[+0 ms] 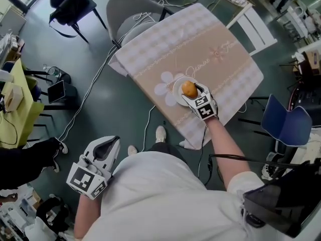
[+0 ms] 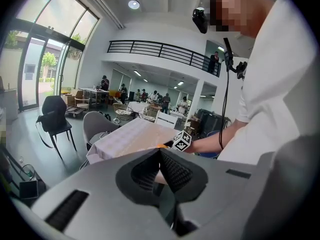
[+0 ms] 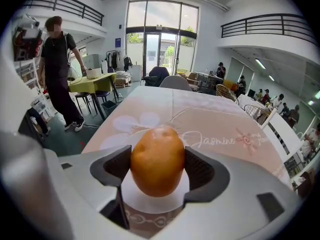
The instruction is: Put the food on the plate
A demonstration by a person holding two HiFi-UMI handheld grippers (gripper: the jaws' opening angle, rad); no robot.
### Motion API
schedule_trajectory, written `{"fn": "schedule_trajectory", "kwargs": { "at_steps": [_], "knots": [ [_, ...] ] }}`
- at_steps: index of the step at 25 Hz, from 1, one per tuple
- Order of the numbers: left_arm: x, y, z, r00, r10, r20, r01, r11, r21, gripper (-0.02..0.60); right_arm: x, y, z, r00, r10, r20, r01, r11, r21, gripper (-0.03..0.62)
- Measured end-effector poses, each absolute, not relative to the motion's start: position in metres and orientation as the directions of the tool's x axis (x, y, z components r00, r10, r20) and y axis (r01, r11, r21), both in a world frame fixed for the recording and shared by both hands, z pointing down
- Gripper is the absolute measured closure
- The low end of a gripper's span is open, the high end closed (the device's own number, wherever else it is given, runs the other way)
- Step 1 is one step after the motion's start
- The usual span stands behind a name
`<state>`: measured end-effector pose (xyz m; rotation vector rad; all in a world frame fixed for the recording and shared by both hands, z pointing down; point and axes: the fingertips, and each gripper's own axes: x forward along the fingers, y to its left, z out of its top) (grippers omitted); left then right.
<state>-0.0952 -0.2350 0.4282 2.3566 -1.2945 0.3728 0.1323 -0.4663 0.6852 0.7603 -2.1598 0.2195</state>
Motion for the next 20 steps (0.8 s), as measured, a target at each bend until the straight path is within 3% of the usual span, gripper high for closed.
{"fn": "schedule_trajectory", "kwargs": {
  "at_steps": [20],
  "knots": [
    [-0.0947,-0.2322,0.4266,0.549,-0.723,0.419,-0.835,-0.494,0.241,0.572,0.1294,-0.4678,0.6825,-0.494,-0.480,0.725,-0.593,0.796,0.123,0.246]
  ]
}}
